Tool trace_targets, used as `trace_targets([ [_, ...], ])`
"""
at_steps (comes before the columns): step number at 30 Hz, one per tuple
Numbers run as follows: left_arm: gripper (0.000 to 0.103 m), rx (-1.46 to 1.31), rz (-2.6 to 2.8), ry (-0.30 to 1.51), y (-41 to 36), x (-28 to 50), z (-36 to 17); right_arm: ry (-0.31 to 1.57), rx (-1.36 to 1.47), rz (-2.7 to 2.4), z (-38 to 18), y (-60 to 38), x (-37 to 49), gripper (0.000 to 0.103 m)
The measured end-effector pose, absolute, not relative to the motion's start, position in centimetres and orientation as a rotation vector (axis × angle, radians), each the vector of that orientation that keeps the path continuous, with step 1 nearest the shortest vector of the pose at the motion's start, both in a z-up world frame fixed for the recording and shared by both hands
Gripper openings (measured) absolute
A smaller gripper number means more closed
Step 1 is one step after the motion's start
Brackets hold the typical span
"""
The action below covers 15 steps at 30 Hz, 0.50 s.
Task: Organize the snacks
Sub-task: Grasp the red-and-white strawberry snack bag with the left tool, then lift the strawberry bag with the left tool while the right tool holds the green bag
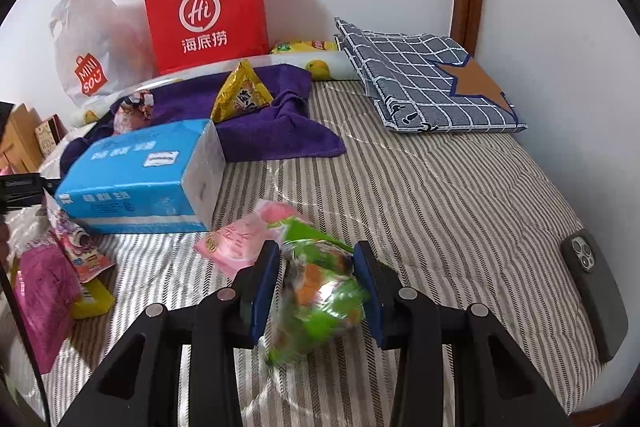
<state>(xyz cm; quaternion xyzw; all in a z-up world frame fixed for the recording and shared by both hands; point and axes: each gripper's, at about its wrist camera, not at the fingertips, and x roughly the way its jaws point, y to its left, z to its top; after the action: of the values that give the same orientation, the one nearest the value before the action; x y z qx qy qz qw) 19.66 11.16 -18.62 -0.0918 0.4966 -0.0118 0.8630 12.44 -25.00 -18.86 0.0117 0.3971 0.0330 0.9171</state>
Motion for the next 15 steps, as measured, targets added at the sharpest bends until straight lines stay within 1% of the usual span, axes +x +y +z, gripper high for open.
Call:
trace_targets([
  [5,0.054,-0.097,0.009,1.025,11.2,18.3,-18.4,0.813,0.031,0.060,-19.4,-25.1,12.7,0.039],
  [10,0.058,-0.073,0.044,1.020,11.5,18.1,-19.4,0.819,0.068,0.051,-19.7,-25.5,13.3,0.042],
  [13,0.058,-0.020,0.062,1.011,10.6,17.8,-19.6,0.827,0.082,0.050,-19.8,-25.6,13.5,0.043],
  [15,0.055,-0.008,0.064,0.988,10.3,17.4,-19.6,0.836,0.083,0.053,-19.9,-25.7,13.6,0.045],
])
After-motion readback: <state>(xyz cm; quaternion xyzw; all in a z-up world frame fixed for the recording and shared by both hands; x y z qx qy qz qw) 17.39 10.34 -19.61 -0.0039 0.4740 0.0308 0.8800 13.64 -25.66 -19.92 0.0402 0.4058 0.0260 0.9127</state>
